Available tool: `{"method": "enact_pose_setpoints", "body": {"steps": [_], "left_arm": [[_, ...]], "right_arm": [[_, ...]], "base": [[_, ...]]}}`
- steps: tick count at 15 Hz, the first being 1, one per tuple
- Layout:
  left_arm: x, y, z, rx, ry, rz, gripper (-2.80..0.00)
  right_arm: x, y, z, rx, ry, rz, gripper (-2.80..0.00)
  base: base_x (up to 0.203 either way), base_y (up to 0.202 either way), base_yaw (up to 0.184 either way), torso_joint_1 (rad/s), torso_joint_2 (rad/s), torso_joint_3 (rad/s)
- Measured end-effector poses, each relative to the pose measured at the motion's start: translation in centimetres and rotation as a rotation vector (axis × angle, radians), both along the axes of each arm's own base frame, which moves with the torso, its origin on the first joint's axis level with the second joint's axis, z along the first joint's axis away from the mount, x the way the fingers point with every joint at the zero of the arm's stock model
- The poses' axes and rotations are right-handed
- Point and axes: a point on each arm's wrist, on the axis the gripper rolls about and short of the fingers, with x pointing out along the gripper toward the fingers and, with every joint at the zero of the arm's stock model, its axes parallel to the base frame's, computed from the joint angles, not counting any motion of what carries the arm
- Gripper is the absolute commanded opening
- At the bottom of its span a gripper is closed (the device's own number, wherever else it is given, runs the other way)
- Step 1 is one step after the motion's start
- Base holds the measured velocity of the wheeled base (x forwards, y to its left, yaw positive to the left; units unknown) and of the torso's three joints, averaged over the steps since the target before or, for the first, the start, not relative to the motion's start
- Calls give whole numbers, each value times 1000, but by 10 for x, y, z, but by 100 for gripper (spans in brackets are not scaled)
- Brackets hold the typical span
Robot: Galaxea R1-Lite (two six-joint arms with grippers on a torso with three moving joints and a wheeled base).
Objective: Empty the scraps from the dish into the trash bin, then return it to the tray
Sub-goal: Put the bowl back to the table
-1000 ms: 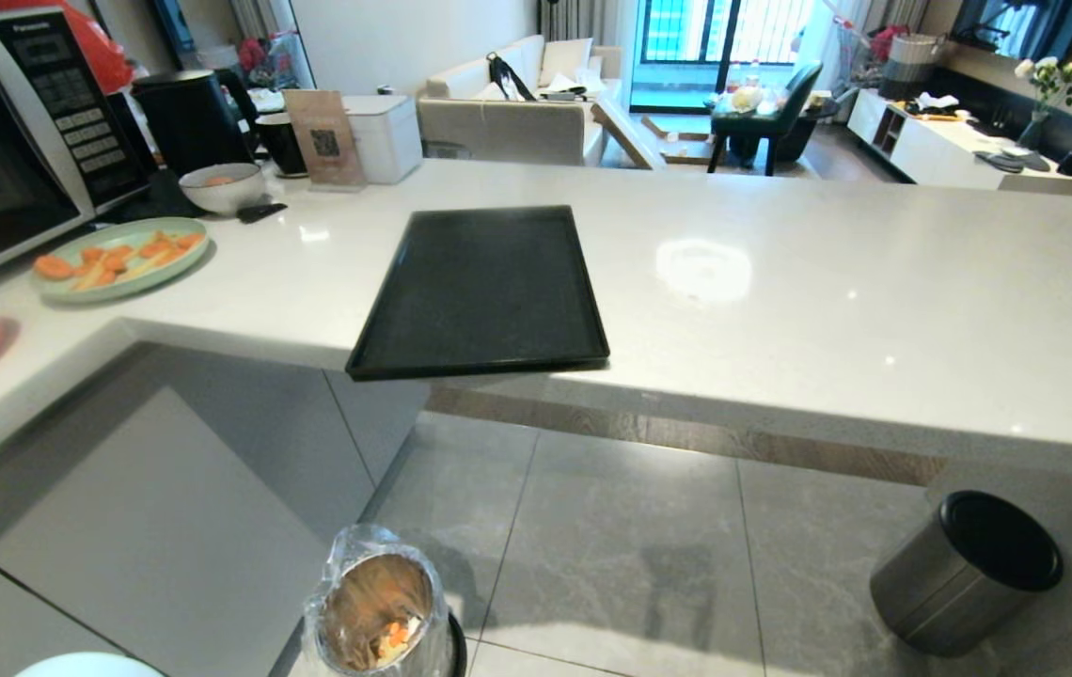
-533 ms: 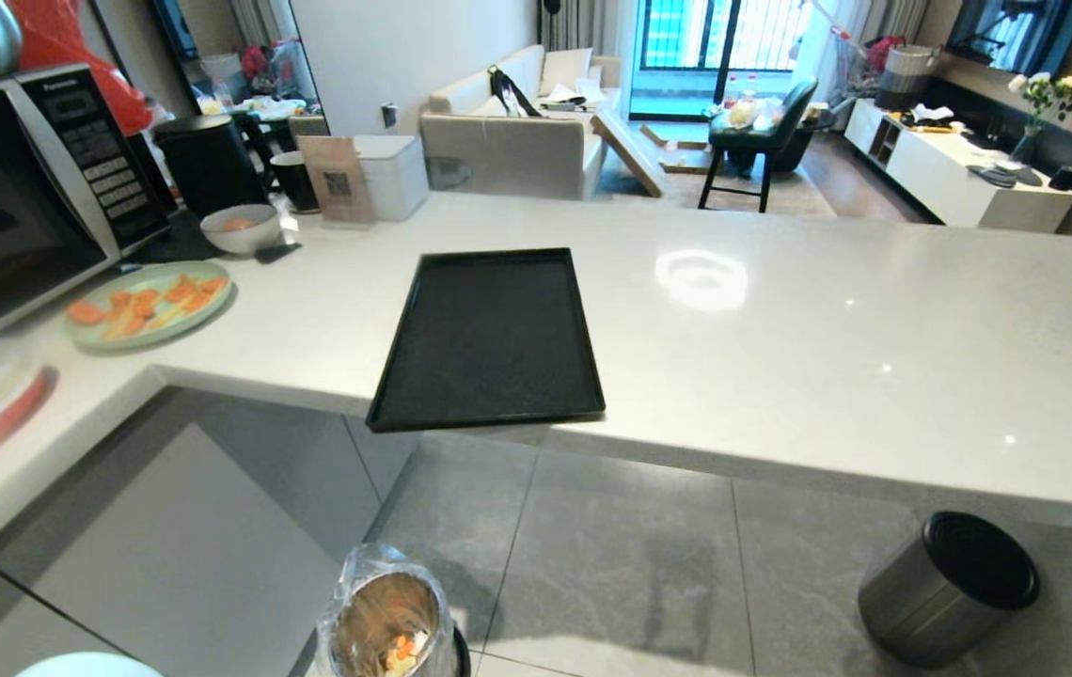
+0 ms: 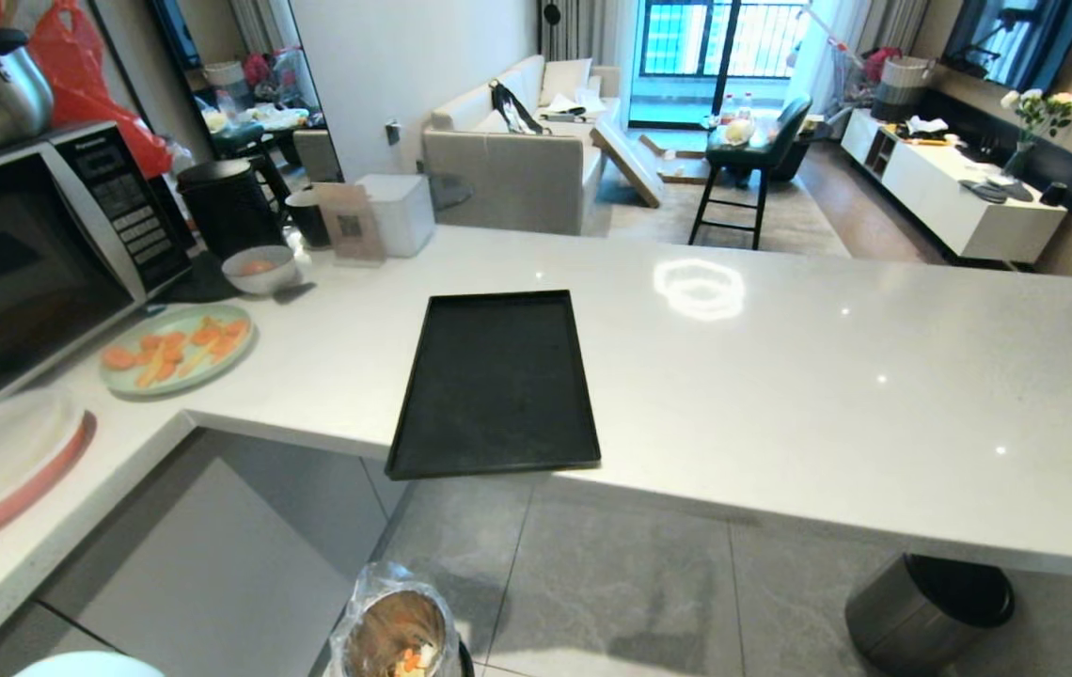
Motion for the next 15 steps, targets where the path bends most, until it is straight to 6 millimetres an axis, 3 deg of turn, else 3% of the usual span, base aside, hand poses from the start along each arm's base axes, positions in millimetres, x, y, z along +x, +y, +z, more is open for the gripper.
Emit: {"method": "enact_pose_setpoints", "body": {"steps": [15], "left_arm": [[0, 0, 0, 0, 0, 0, -280]], "right_arm": [[0, 0, 0, 0, 0, -1, -280]], "base": [[0, 0, 0, 148, -348, -201]]}}
